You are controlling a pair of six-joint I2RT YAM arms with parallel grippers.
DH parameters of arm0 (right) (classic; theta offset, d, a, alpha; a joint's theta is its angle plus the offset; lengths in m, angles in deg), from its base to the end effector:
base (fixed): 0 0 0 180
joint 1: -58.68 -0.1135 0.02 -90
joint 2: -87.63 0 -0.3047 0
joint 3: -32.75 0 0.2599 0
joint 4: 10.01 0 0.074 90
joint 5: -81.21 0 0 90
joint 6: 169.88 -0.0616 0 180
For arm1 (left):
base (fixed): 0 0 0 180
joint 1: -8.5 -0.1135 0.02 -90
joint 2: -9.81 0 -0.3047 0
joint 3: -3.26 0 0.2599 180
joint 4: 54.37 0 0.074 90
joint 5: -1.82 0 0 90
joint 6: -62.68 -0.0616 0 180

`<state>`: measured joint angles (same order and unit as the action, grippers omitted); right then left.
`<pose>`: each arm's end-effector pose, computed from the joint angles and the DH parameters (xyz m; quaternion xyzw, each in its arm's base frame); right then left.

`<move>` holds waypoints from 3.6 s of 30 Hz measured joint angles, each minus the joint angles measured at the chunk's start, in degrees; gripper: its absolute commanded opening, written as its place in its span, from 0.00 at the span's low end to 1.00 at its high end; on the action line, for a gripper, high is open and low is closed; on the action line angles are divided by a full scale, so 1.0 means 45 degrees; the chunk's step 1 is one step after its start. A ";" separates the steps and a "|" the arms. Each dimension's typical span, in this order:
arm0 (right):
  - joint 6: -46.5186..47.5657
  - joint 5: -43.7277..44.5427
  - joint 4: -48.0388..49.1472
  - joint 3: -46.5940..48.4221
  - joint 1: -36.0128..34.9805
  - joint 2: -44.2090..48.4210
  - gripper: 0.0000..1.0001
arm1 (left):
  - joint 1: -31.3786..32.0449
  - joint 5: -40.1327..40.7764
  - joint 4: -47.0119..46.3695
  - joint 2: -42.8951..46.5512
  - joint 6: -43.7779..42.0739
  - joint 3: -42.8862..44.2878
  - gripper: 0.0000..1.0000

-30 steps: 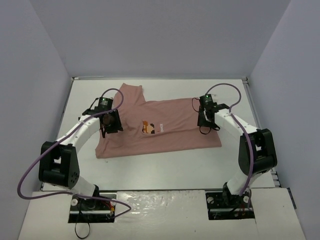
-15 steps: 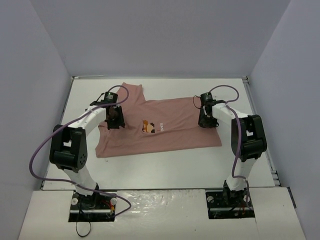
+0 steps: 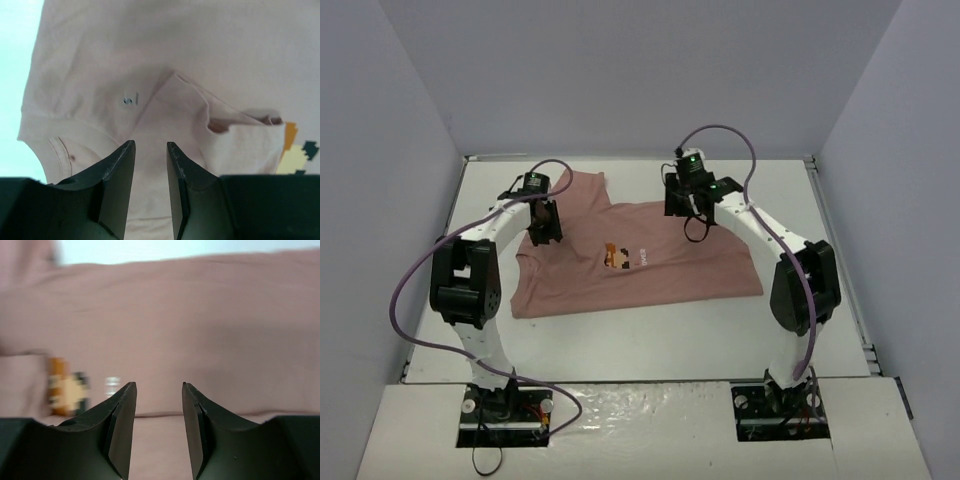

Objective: Fold and stack the t-shirts
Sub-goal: Fold the flattened tshirt in 1/3 of the way

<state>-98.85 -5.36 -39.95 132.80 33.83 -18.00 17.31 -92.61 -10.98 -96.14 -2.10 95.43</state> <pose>0.4290 0.1946 0.3029 -0.0319 0.8882 0.1460 0.4344 0.4238 -0.0705 0.2308 -0.1260 0.9503 -0.1181 0.2592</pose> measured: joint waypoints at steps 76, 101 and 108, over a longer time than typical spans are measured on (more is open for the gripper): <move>-0.2193 -0.0746 0.0978 0.4744 -0.4083 -0.6478 0.35 | -0.0411 -0.1590 -0.0746 -0.2788 -0.1523 0.2154 0.00; -0.1581 0.0432 0.1027 0.4487 -0.4073 -0.6229 0.36 | -0.0640 -0.1000 -0.0516 -0.2661 -0.1575 0.2409 0.06; -0.1333 0.0930 0.1041 0.3413 -0.3851 -0.4099 0.37 | -0.0645 -0.1009 -0.0203 -0.2192 -0.1502 0.3124 0.26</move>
<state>-104.85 -1.18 -35.26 148.15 16.50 -36.44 14.41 -97.15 -11.90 -106.01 -8.86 109.49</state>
